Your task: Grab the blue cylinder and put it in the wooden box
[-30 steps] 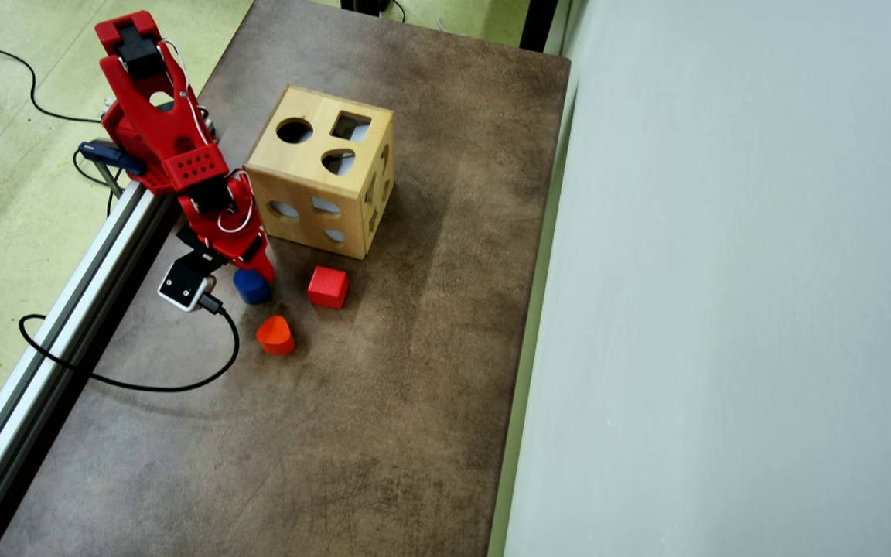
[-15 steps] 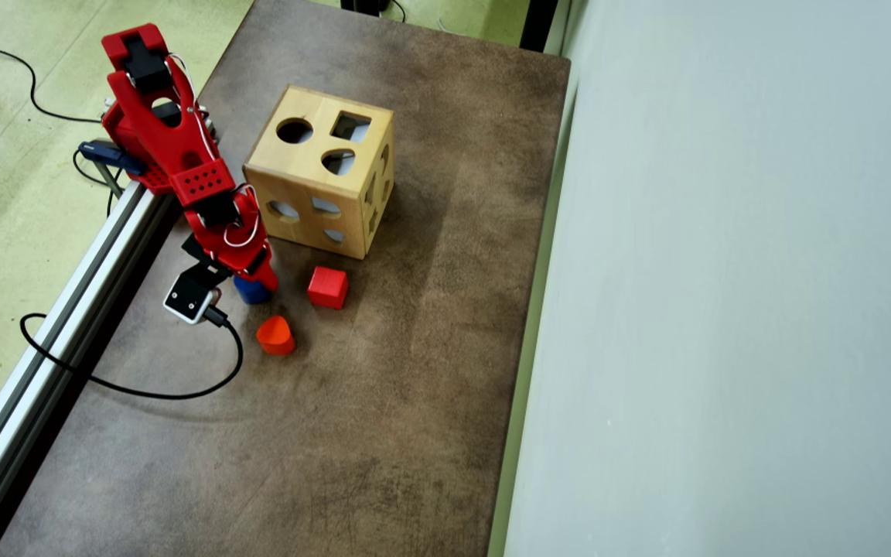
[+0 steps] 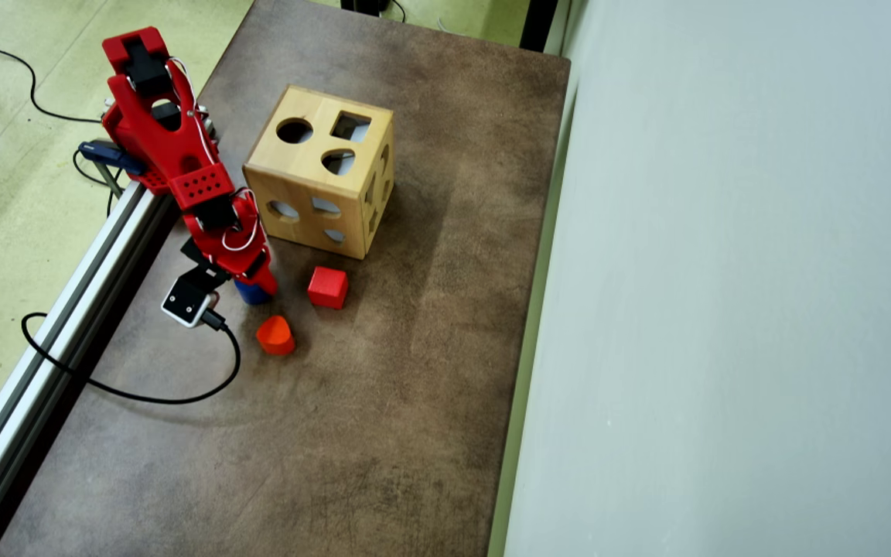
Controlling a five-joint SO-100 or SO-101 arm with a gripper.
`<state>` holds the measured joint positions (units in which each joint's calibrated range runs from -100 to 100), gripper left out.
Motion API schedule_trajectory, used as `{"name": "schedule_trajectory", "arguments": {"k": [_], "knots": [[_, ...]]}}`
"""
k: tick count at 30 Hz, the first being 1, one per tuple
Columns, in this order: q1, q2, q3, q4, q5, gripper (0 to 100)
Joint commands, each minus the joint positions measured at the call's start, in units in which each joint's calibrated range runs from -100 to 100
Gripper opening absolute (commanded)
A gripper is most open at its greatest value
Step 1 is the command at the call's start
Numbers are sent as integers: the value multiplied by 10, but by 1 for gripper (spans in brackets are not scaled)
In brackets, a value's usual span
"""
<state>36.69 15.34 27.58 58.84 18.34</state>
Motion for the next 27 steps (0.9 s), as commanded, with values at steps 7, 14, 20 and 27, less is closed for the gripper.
{"name": "schedule_trajectory", "arguments": {"k": [7, 14, 20, 27], "knots": [[-1, -2, -23, -4, 1, 22], [-2, -2, -24, -7, 1, 7], [-5, -7, -22, -29, 1, 2], [-7, -71, -19, 14, 1, 2]]}}
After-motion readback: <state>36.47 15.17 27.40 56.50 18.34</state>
